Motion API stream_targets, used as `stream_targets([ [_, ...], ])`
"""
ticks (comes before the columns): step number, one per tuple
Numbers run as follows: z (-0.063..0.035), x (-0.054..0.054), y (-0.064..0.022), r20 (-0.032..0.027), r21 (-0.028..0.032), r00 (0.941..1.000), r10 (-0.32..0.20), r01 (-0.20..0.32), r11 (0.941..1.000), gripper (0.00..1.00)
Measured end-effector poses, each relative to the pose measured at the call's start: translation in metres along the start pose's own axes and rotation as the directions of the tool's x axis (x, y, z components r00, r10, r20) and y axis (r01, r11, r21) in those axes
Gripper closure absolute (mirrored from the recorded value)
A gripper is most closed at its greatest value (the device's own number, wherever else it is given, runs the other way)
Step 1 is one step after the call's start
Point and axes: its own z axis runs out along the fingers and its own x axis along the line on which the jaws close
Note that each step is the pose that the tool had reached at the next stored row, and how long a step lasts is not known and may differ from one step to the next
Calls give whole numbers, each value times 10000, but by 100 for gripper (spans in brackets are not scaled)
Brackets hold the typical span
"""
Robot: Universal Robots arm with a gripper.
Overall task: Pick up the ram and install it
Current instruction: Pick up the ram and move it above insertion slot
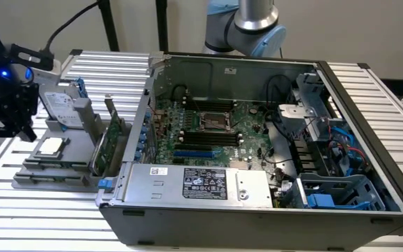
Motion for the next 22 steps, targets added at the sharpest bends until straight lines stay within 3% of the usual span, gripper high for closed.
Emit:
stream_targets([
  [9, 94, 37, -11, -32, 12, 9974, -722, 722, 9974, 100],
  [22, 218, 135, -52, -57, 152, 9897, -1431, 1432, 9896, 100],
])
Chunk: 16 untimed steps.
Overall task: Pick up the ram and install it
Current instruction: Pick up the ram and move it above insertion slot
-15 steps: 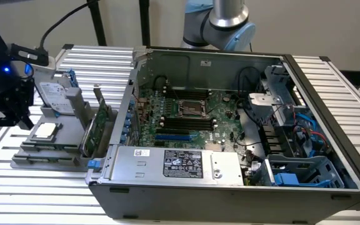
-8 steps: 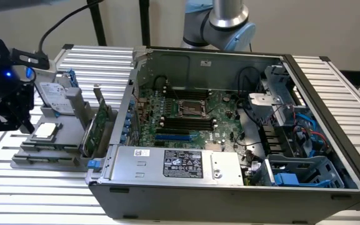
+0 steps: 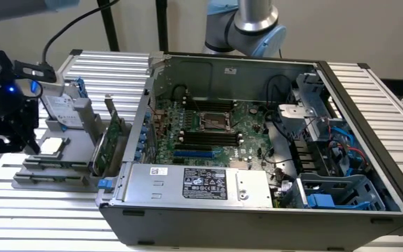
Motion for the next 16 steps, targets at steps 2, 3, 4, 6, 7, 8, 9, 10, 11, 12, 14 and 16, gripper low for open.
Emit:
stream_targets([
  [2, 24, 24, -17, -2, 6, 10000, -42, 42, 10000, 0],
  [3, 39, 36, -27, -2, 7, 10000, -58, 58, 10000, 0],
  [4, 56, 47, -37, -4, 7, 10000, -73, 73, 10000, 0],
  [6, 91, 65, -57, -5, 6, 9999, -108, 108, 9999, 0],
  [7, 110, 73, -67, -5, 7, 9999, -129, 129, 9999, 0],
  [8, 126, 79, -75, -7, 5, 9999, -152, 152, 9999, 0],
  [9, 144, 82, -80, -7, 5, 9999, -173, 173, 9999, 0],
  [10, 162, 85, -84, -7, 5, 9998, -193, 193, 9998, 0],
  [11, 182, 86, -86, -8, 4, 9998, -213, 213, 9998, 0],
  [12, 200, 87, -87, -8, 4, 9997, -232, 232, 9997, 0],
  [14, 235, 88, -91, -10, 4, 9996, -267, 267, 9996, 0],
  [16, 271, 89, -92, -10, 5, 9996, -296, 296, 9996, 0],
])
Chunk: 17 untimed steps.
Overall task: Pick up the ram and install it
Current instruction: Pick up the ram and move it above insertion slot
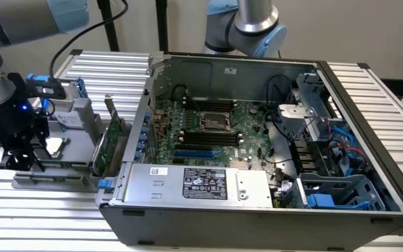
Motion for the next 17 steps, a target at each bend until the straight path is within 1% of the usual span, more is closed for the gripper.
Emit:
stream_targets([
  [17, 310, 5, -10, -6, -2, 9999, -156, 156, 9999, 0],
])
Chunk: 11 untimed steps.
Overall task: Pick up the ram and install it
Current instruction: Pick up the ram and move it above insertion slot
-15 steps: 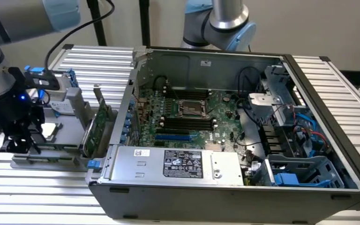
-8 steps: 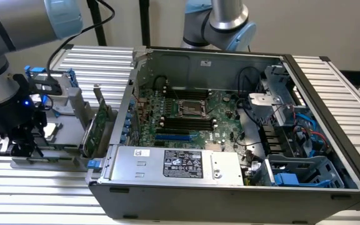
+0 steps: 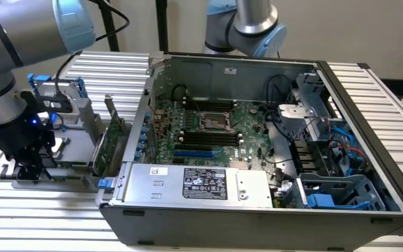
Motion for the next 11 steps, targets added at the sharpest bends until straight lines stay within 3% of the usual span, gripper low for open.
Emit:
stream_targets([
  [11, 200, 2, -6, 3, -1, 10000, -96, 96, 10000, 0],
])
